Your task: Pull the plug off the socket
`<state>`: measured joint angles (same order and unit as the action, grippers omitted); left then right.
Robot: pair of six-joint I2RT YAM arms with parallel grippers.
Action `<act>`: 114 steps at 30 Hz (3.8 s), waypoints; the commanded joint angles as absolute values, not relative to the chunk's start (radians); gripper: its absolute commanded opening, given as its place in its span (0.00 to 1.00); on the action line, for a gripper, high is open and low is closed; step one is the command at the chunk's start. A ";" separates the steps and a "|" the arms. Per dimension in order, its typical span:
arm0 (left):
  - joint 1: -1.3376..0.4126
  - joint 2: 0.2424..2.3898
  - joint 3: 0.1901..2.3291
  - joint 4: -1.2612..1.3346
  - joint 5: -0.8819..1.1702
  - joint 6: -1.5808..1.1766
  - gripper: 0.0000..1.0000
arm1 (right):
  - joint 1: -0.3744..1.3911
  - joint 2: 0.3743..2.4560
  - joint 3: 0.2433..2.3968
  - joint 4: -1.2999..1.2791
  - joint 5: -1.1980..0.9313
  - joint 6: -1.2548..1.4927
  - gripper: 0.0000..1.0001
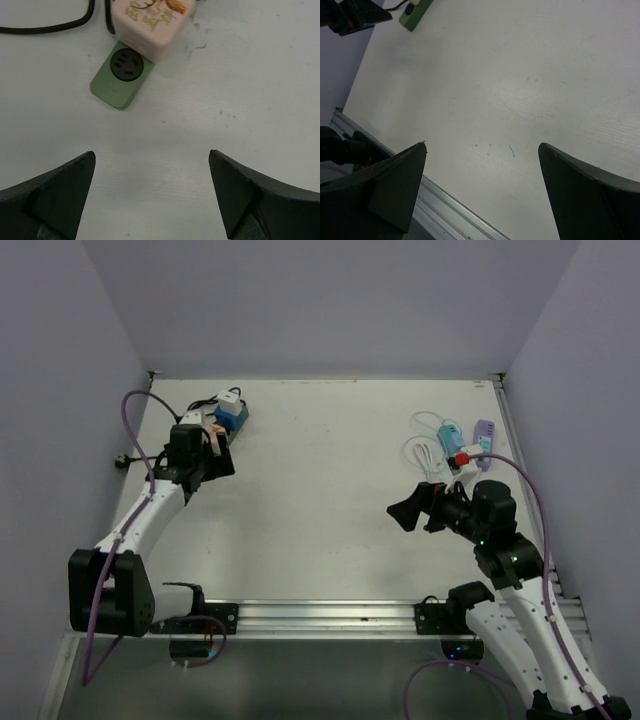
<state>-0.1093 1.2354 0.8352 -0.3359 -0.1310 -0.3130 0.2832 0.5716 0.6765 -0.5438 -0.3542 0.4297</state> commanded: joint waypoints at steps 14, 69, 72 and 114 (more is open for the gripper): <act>0.000 1.667 0.903 0.074 -0.201 -0.106 1.00 | 0.316 0.514 0.635 -0.462 -0.382 0.371 0.99; -0.544 1.601 0.775 0.083 -0.089 -0.316 0.00 | 0.325 0.476 0.661 -0.546 -0.385 0.373 0.99; -0.650 1.603 0.762 0.055 -0.092 -0.333 0.00 | 0.325 0.463 0.667 -0.563 -0.376 0.373 0.99; -0.925 1.242 0.712 -0.071 -0.294 -0.350 1.00 | 0.383 0.984 0.883 -0.281 -0.351 0.227 0.99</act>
<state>-0.9195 1.1748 0.6682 -0.1295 -0.2245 -0.3893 0.3618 0.9157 0.8021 -0.4095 -0.3542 0.2905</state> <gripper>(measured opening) 0.994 0.987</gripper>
